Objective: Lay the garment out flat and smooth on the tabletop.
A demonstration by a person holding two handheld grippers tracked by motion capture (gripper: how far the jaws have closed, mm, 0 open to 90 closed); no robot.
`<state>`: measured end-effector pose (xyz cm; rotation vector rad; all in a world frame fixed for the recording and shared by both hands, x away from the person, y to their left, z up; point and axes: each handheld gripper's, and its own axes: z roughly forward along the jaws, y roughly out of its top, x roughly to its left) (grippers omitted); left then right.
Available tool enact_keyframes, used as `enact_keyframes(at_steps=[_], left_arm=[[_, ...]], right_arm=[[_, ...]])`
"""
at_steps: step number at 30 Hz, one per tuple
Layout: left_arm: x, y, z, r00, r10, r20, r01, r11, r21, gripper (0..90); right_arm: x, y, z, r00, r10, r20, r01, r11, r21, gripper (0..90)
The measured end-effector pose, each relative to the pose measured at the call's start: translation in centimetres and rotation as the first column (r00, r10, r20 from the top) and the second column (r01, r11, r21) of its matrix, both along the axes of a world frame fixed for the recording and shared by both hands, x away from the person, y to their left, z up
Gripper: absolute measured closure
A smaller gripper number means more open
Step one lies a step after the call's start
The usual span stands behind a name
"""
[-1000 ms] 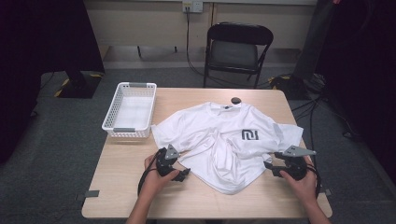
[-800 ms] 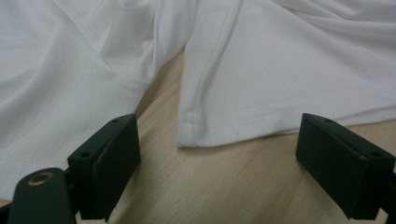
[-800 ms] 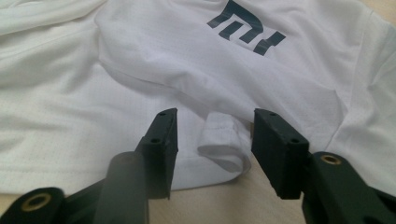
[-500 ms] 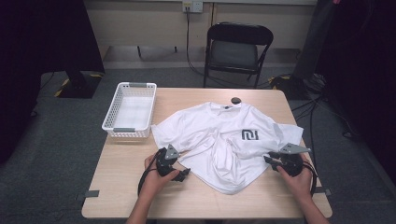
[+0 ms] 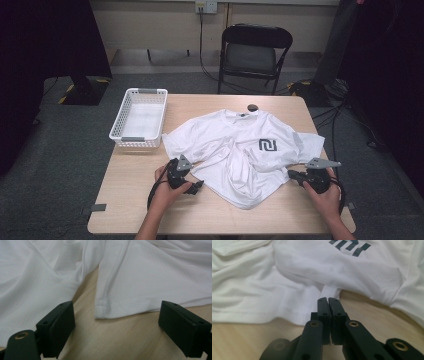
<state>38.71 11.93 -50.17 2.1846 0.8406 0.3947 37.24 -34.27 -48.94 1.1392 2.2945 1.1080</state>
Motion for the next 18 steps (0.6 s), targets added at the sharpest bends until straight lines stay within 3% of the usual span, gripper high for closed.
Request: enact_keyframes(at_steps=[3,5,8,13,15,18], left_arm=[[0.0,0.0,0.0,1.0,0.0,0.0,0.0,1.0,0.0,13.4],[0.0,0.0,0.0,1.0,0.0,0.0,0.0,1.0,0.0,13.4],[0.0,0.0,0.0,1.0,0.0,0.0,0.0,1.0,0.0,13.4],[0.0,0.0,0.0,1.0,-0.001,-0.001,0.001,1.0,-0.001,13.3],[0.0,0.0,0.0,1.0,-0.001,-0.001,0.001,1.0,-0.001,13.3],[0.0,0.0,0.0,1.0,-0.001,-0.001,0.001,1.0,-0.001,13.3]], right_arm=[[-1.5,-0.5,0.1,0.9998,0.018,-0.012,-0.018,0.9998,-0.002,88.8],[-2.5,-1.3,0.0,0.9997,0.013,-0.022,-0.013,0.9997,0.019,88.8],[-3.8,-2.5,-0.1,0.9994,0.006,-0.033,-0.006,1.0,0.006,88.8],[-5.8,-4.1,-0.4,0.9974,0.002,-0.072,0.0,0.9995,0.032,87.5],[-6.2,-4.2,-0.3,0.9986,-0.022,-0.049,0.023,0.9996,0.019,78.2],[-6.0,-3.9,0.5,0.9989,-0.046,0.001,0.046,0.9985,0.029,72.2]])
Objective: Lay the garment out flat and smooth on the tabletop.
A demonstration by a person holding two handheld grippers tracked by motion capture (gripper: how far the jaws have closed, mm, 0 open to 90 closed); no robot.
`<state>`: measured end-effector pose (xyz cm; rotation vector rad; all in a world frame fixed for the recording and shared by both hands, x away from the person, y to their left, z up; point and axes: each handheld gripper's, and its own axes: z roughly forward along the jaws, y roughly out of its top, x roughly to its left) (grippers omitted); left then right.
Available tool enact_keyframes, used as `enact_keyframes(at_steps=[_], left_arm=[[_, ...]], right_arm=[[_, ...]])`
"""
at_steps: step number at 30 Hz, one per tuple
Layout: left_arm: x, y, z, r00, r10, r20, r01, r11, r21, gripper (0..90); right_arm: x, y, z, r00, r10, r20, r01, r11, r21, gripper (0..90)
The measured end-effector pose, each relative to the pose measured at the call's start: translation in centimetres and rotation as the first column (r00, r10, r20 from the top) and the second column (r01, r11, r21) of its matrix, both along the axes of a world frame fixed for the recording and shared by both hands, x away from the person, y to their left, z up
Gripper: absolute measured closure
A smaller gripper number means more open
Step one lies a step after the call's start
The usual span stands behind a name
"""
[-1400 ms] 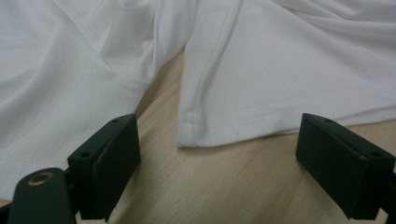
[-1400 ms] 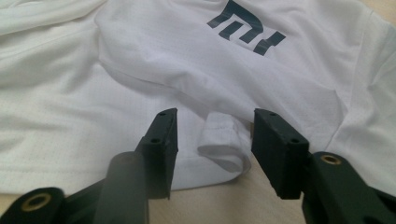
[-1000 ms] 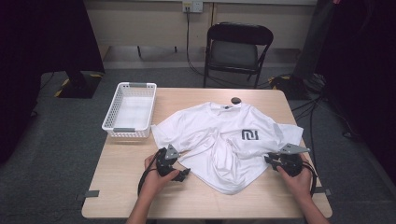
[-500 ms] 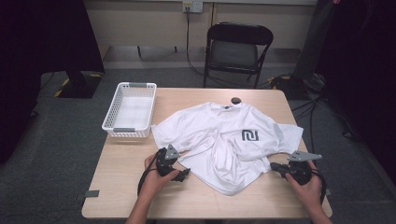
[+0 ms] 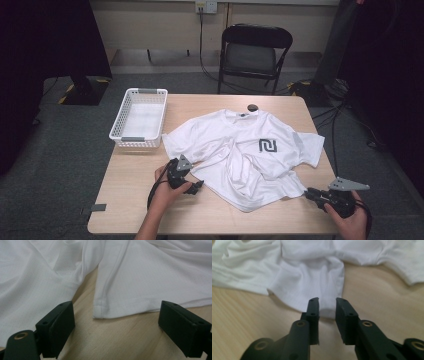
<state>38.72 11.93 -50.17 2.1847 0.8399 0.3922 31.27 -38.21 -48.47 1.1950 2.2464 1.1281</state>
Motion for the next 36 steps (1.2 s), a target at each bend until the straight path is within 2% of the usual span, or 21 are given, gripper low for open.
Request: enact_keyframes(at_steps=[2,3,5,8,9,10,11,12,13,14,18,21,29,32,33,34,36], left_arm=[[0.0,0.0,0.0,1.0,0.0,0.0,0.0,1.0,0.0,13.3],[0.0,0.0,0.0,1.0,0.0,0.0,0.0,1.0,0.0,13.3],[0.0,0.0,0.0,1.0,-0.001,-0.001,0.001,1.0,0.0,13.3],[0.0,0.0,0.0,1.0,-0.001,-0.001,0.001,1.0,0.0,13.3],[0.0,0.0,0.0,1.0,-0.001,-0.001,0.001,1.0,-0.001,13.3],[0.0,0.0,0.0,1.0,-0.001,-0.001,0.001,1.0,0.0,13.3],[0.0,0.0,0.0,1.0,-0.001,-0.001,0.001,1.0,0.0,13.3],[0.0,0.0,0.0,1.0,-0.001,-0.001,0.001,1.0,-0.001,13.3],[0.0,0.0,0.0,1.0,-0.001,-0.001,0.001,1.0,-0.001,13.3],[0.0,0.0,0.0,1.0,-0.001,-0.001,0.001,1.0,-0.001,13.2],[0.0,0.0,0.0,1.0,-0.001,-0.001,0.001,1.0,-0.001,13.2],[0.0,0.0,0.0,1.0,-0.003,-0.001,0.003,1.0,-0.002,13.2],[0.0,0.0,0.0,1.0,-0.004,-0.001,0.004,1.0,-0.002,13.2],[0.0,0.0,0.0,1.0,-0.004,-0.001,0.004,1.0,-0.001,13.2],[0.0,0.0,0.0,1.0,-0.004,-0.001,0.004,1.0,-0.002,13.2],[0.0,0.0,0.0,1.0,-0.005,-0.001,0.005,1.0,-0.002,13.2],[0.0,0.0,0.0,1.0,-0.004,-0.001,0.004,1.0,-0.002,13.2]], right_arm=[[0.7,0.6,0.6,0.9995,-0.002,0.031,0.002,1.0,0.0,67.3],[1.2,0.9,0.7,0.9995,-0.003,0.033,0.003,1.0,-0.004,68.6],[2.5,1.7,0.7,0.9995,0.003,0.03,-0.002,0.9997,-0.026,67.4],[4.6,2.6,0.1,0.9996,-0.025,0.015,0.025,0.9983,-0.052,65.5],[5.2,2.8,-0.2,0.9998,-0.018,0.001,0.018,0.9986,-0.05,69.4],[5.7,3.0,-0.4,0.9998,-0.019,-0.008,0.018,0.9983,-0.055,69.4],[6.0,3.2,-0.6,0.9995,-0.032,-0.008,0.031,0.9965,-0.078,73.3],[6.2,3.3,-0.7,0.9995,-0.025,-0.018,0.024,0.9965,-0.08,84.8],[6.1,3.3,-0.8,0.9994,-0.025,-0.024,0.023,0.9975,-0.067,87.1],[6.1,3.2,-0.8,0.999,-0.03,-0.033,0.027,0.9967,-0.076,88.6],[5.2,2.3,-0.8,0.9985,-0.009,-0.055,0.006,0.9985,-0.054,89.4],[4.1,1.8,-0.9,0.9984,0.008,-0.056,-0.012,0.9969,-0.078,89.5],[0.6,-0.4,-0.8,0.9938,0.019,-0.109,-0.024,0.9989,-0.04,89.4],[-0.4,-1.2,-0.7,0.9893,0.019,-0.145,-0.022,0.9996,-0.019,89.1],[-0.6,-1.3,-0.7,0.989,0.02,-0.147,-0.022,0.9997,-0.012,88.3],[-0.8,-1.4,-0.6,0.992,0.017,-0.125,-0.018,0.9998,-0.008,84.8],[-0.8,-1.2,-0.2,0.9974,0.012,-0.071,-0.015,0.999,-0.043,77.2]])
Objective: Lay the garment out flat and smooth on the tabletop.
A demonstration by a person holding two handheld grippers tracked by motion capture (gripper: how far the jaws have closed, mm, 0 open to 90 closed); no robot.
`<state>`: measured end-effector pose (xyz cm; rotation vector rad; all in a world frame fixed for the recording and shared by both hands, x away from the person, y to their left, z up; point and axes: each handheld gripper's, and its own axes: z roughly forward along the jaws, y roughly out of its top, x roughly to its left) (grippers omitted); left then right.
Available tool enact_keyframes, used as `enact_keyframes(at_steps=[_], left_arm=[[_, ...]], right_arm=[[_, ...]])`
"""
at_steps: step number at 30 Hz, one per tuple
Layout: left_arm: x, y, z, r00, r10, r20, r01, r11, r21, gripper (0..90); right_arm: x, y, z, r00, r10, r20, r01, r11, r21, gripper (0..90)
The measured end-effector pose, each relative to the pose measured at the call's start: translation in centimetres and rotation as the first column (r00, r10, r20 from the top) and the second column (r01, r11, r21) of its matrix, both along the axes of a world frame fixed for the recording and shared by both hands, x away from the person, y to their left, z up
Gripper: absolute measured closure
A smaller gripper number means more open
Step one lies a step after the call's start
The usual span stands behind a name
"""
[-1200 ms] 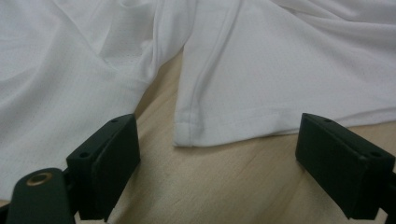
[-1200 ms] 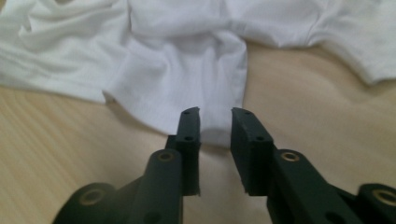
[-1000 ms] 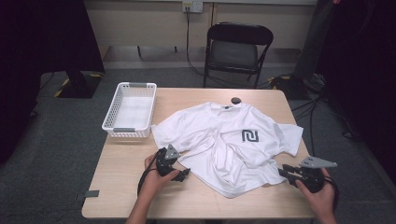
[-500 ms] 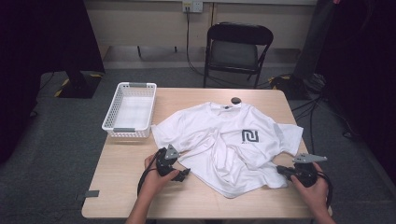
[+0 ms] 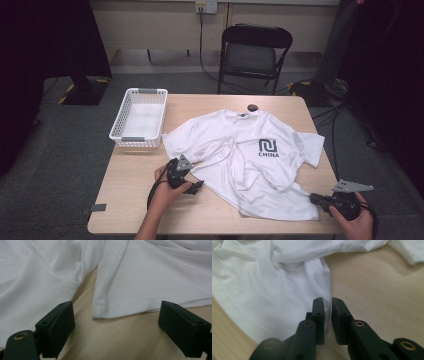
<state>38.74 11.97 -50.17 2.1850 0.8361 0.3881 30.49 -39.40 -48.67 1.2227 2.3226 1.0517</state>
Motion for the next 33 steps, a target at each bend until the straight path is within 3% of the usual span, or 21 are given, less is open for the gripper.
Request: enact_keyframes(at_steps=[2,6,9,12,13,14,15,20,29,32,33], left_arm=[[0.0,0.0,0.0,1.0,0.0,0.0,0.0,1.0,0.0,13.2],[0.0,0.0,0.0,1.0,0.0,0.0,0.0,1.0,0.0,13.2],[0.0,0.0,0.0,1.0,0.0,0.0,0.0,1.0,0.0,13.2],[0.0,0.0,0.0,1.0,-0.001,-0.001,0.001,1.0,0.0,13.1],[0.0,0.0,0.0,1.0,-0.001,-0.001,0.001,1.0,0.0,13.2],[0.0,0.0,0.0,1.0,-0.001,-0.001,0.001,1.0,0.0,13.2],[0.0,0.0,0.0,1.0,-0.001,-0.001,0.001,1.0,0.0,13.2],[0.0,0.0,0.0,1.0,-0.003,-0.001,0.003,1.0,0.001,13.1],[0.0,0.0,0.0,1.0,-0.003,-0.001,0.003,1.0,0.0,13.1],[0.0,0.0,0.0,1.0,-0.003,-0.001,0.003,1.0,0.0,13.1],[0.0,0.0,0.0,1.0,-0.003,-0.001,0.003,1.0,0.0,13.1]], right_arm=[[0.4,0.4,0.3,0.9989,-0.008,0.046,0.008,1.0,-0.006,72.3],[2.0,2.2,0.7,0.9943,0.042,0.098,-0.039,0.9985,-0.037,67.8],[3.1,3.7,0.5,0.9925,0.093,0.08,-0.088,0.9944,-0.057,71.5],[3.5,4.5,0.1,0.993,0.098,0.065,-0.094,0.9929,-0.074,81.3],[3.6,4.6,0.0,0.9931,0.1,0.061,-0.096,0.9934,-0.063,87.5],[3.7,4.5,-0.2,0.996,0.081,0.039,-0.08,0.9966,-0.018,89.2],[3.7,4.5,-0.2,0.996,0.081,0.039,-0.08,0.9966,-0.018,89.2],[2.6,2.6,-0.2,0.9988,0.048,-0.002,-0.048,0.9979,0.044,89.6],[-1.7,-0.6,-0.4,0.9942,0.041,-0.099,-0.033,0.9959,0.084,89.4],[-2.5,-0.9,-0.1,0.9945,0.04,-0.097,-0.031,0.9951,0.094,82.8],[-2.7,-0.8,0.0,0.9965,0.035,-0.076,-0.029,0.9961,0.083,78.3]])
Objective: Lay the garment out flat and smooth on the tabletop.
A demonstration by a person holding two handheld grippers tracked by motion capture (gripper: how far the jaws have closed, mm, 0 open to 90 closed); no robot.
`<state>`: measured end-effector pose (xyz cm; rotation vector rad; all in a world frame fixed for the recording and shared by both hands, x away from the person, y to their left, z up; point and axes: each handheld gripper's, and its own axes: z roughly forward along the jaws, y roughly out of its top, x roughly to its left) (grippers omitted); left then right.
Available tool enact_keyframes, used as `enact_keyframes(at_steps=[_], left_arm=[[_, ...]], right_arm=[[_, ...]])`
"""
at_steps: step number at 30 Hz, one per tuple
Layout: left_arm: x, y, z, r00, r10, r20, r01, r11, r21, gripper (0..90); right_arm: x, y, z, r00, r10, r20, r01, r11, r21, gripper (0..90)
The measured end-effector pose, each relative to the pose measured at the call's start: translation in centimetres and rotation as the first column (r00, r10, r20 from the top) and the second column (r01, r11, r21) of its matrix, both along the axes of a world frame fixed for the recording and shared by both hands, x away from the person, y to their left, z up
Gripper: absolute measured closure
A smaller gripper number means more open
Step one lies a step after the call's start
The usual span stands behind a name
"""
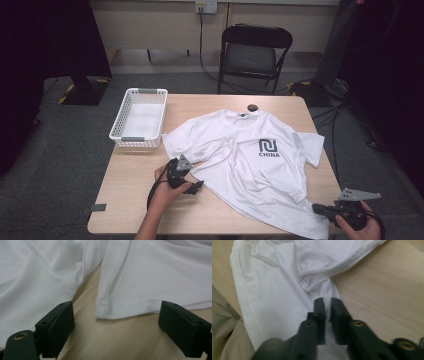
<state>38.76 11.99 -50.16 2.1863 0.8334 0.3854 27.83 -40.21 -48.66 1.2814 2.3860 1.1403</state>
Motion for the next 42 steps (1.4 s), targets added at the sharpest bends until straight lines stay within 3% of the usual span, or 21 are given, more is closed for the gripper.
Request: enact_keyframes(at_steps=[5,8,12,19,23,25,27,29,31,34,37,42], left_arm=[[0.0,0.0,0.0,1.0,0.0,0.0,0.0,1.0,0.001,13.1],[0.0,0.0,0.0,1.0,-0.001,0.0,0.001,1.0,0.001,13.1],[0.0,0.0,0.0,1.0,-0.001,0.0,0.001,1.0,0.002,13.0],[0.0,0.0,0.0,1.0,-0.001,0.0,0.001,1.0,0.002,13.1],[0.0,0.0,0.0,1.0,0.0,0.0,0.0,1.0,0.001,13.1],[0.0,0.0,0.0,1.0,0.0,0.0,0.0,1.0,0.0,13.1],[0.0,0.0,0.0,1.0,0.0,0.0,0.0,1.0,0.001,13.1],[0.0,0.0,0.0,1.0,0.0,0.0,0.0,1.0,0.0,13.1],[0.0,0.0,0.0,1.0,0.0,0.0,0.0,1.0,0.0,13.1],[0.0,0.0,0.0,1.0,0.0,0.0,0.0,1.0,0.0,13.1],[0.0,0.0,0.0,1.0,-0.001,0.0,0.001,1.0,0.0,13.0],[0.0,0.0,0.0,1.0,-0.002,0.0,0.002,1.0,0.001,13.1]], right_arm=[[0.6,1.4,0.6,0.9972,0.025,0.071,-0.022,0.9992,-0.034,70.1],[1.8,2.7,-0.1,0.9973,0.022,0.071,-0.015,0.9958,-0.09,73.1],[1.8,2.7,-0.5,0.9984,0.023,0.051,-0.017,0.9945,-0.103,86.8],[0.3,1.4,-0.4,0.9979,0.042,-0.05,-0.043,0.9988,-0.025,87.7],[-0.5,0.9,-0.2,0.9962,0.043,-0.075,-0.046,0.9983,-0.037,87.1],[-0.7,0.6,0.1,0.9985,0.019,-0.051,-0.022,0.9981,-0.058,84.4],[-0.7,0.5,0.4,0.9999,0.007,-0.011,-0.008,0.9984,-0.056,72.7],[-0.7,0.8,1.0,0.9989,0.026,0.039,-0.024,0.9981,-0.057,69.5],[-0.5,1.6,1.6,0.995,0.027,0.096,-0.021,0.9977,-0.065,62.1],[0.3,3.1,2.2,0.9861,0.08,0.146,-0.07,0.9947,-0.075,62.2],[1.8,4.7,1.7,0.9815,0.13,0.141,-0.117,0.9887,-0.093,62.9],[3.3,6.8,0.0,0.9792,0.181,0.091,-0.166,0.9737,-0.156,66.9]])
